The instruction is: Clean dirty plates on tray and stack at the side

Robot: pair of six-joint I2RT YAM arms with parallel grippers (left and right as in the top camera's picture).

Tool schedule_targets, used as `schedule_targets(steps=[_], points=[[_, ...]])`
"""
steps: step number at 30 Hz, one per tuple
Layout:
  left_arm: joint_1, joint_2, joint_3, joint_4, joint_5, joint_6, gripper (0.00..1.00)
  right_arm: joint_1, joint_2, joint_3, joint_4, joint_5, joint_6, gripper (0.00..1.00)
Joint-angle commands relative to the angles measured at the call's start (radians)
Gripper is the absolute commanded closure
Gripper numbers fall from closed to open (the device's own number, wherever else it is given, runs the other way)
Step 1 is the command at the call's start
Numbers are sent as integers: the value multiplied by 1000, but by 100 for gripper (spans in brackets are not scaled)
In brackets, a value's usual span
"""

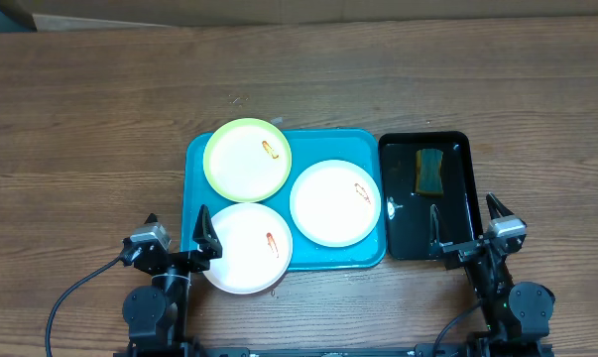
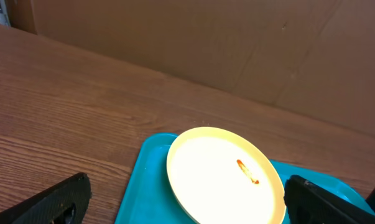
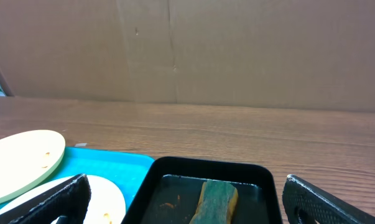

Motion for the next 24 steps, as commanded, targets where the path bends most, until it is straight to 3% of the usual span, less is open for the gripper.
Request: schedule_targets(steps=[1, 5, 12, 18, 24], points=[[-3, -6, -10, 5, -7, 19, 0, -3, -10, -10, 5, 7, -3, 0], [-3, -6, -10, 5, -7, 19, 0, -3, -10, -10, 5, 5, 6, 0], [-3, -6, -10, 5, -7, 19, 0, -3, -7, 64, -76, 3, 159, 0], [-3, -6, -10, 5, -7, 19, 0, -3, 121, 330, -286, 3, 162, 0], [-3, -6, -10, 5, -7, 19, 0, -3, 464, 686, -565, 3, 154, 0]])
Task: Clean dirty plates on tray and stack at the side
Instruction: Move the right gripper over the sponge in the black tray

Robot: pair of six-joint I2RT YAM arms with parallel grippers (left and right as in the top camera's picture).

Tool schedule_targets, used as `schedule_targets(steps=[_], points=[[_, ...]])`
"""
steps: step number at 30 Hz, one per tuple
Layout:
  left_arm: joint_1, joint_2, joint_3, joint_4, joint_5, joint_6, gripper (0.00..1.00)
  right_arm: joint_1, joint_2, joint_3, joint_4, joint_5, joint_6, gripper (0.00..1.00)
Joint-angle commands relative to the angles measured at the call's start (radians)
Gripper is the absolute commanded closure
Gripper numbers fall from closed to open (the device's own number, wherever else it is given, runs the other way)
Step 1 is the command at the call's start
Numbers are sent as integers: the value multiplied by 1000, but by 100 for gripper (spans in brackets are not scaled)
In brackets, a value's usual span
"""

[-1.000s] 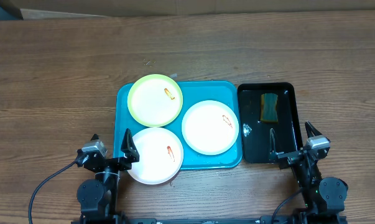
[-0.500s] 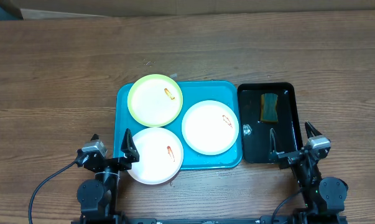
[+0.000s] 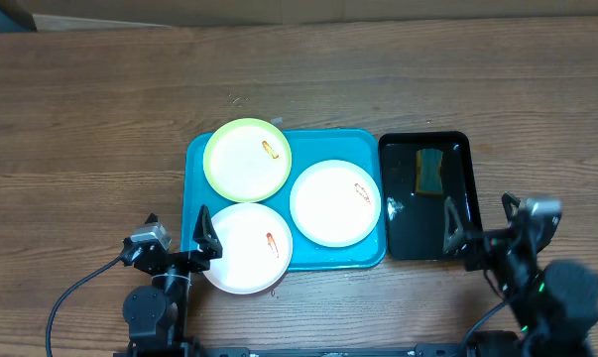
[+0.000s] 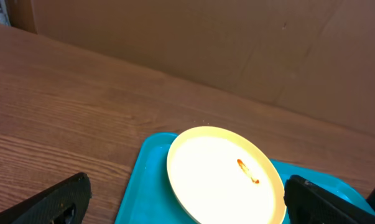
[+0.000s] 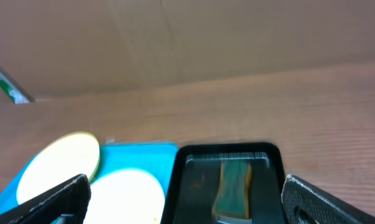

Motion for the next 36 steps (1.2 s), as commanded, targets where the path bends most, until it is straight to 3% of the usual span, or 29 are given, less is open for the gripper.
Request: schedule_targets(steps=[1, 7, 11, 12, 15, 26, 36], points=[[-3, -6, -8, 5, -7, 19, 0, -3, 229, 218, -136, 3, 6, 0], [-3, -6, -8, 5, -7, 19, 0, -3, 629, 581, -445, 2, 7, 0], [-3, -6, -8, 5, -7, 19, 0, -3, 803, 707, -560, 3, 7, 0], [-3, -6, -8, 5, -7, 19, 0, -3, 840, 715, -562, 2, 7, 0], [-3, -6, -8, 5, -7, 19, 0, -3, 935, 715, -556, 3, 8, 22], [-3, -6, -8, 5, -7, 19, 0, 0, 1257, 715, -549, 71, 49, 23], [-3, -6, -8, 5, -7, 19, 0, -3, 1265, 720, -541, 71, 48, 22]])
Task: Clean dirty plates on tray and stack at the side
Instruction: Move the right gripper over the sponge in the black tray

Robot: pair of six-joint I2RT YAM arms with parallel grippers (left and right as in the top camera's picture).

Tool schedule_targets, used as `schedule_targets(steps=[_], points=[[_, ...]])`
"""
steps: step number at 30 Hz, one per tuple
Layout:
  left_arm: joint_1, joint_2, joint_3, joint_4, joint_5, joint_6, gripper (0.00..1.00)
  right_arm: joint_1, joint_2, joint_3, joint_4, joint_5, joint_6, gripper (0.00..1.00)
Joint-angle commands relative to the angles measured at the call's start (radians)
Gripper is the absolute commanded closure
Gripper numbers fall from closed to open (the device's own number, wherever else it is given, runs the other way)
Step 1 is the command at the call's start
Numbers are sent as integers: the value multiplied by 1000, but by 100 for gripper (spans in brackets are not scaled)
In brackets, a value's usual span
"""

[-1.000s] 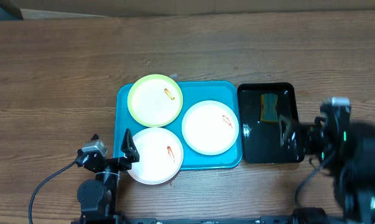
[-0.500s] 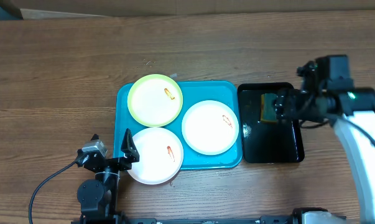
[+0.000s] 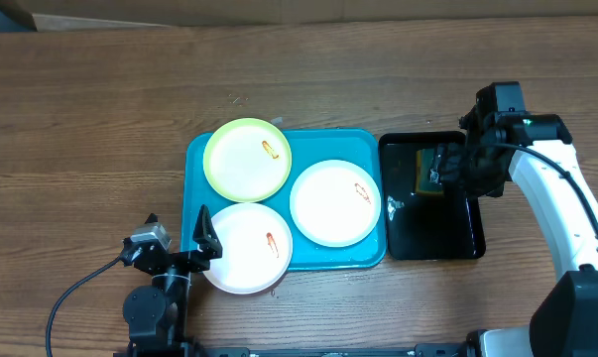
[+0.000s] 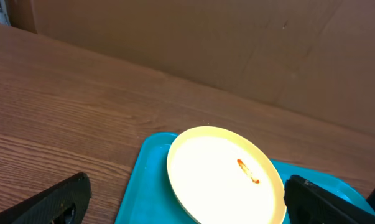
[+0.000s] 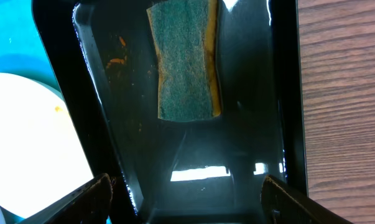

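A teal tray [image 3: 328,144] holds three plates, each with a small red smear: a green plate [image 3: 247,159] at the back left, a white plate [image 3: 335,203] on the right and another white plate [image 3: 247,248] at the front left. A green and yellow sponge [image 3: 429,171] lies in the black tray [image 3: 447,223] of water. My right gripper [image 3: 447,169] hangs open over that tray, looking straight down on the sponge [image 5: 186,59], apart from it. My left gripper [image 3: 178,238] rests open by the front white plate, with the green plate [image 4: 224,177] ahead.
The black tray [image 5: 249,124] sits right against the teal tray's right side, with orange specks in its water. Bare wooden table lies to the left, behind and to the right of both trays. A cardboard wall stands behind the table.
My right arm has moved from the table's near edge to above the black tray, and its camera now looks down at the sponge. The left arm and the plates have not moved.
Both grippers rested open at the table's near edge, with three smeared plates on the teal tray. Then the right arm stood lifted near that edge, looking over the black tray. Now it hangs open over the sponge.
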Motion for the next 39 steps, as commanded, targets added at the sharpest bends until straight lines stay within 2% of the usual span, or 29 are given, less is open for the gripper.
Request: schedule_targets(steps=[1, 7, 19, 24, 27, 39], points=[[-3, -6, -7, 4, -7, 19, 0, -3, -12, 27, 7, 13, 8, 21], [-3, -6, -7, 4, -7, 19, 0, -3, -12, 27, 79, 14, 8, 18], [-3, -6, -7, 4, -7, 19, 0, 10, -8, -3, 114, 14, 8, 18], [-3, -6, -7, 4, -7, 19, 0, 29, -8, -32, 125, 106, 55, 17], [-3, -6, -7, 4, -7, 19, 0, 29, -8, -54, 129, 110, 57, 13], [-3, -6, -7, 4, -7, 19, 0, 29, -8, -76, 190, 129, 56, 12]])
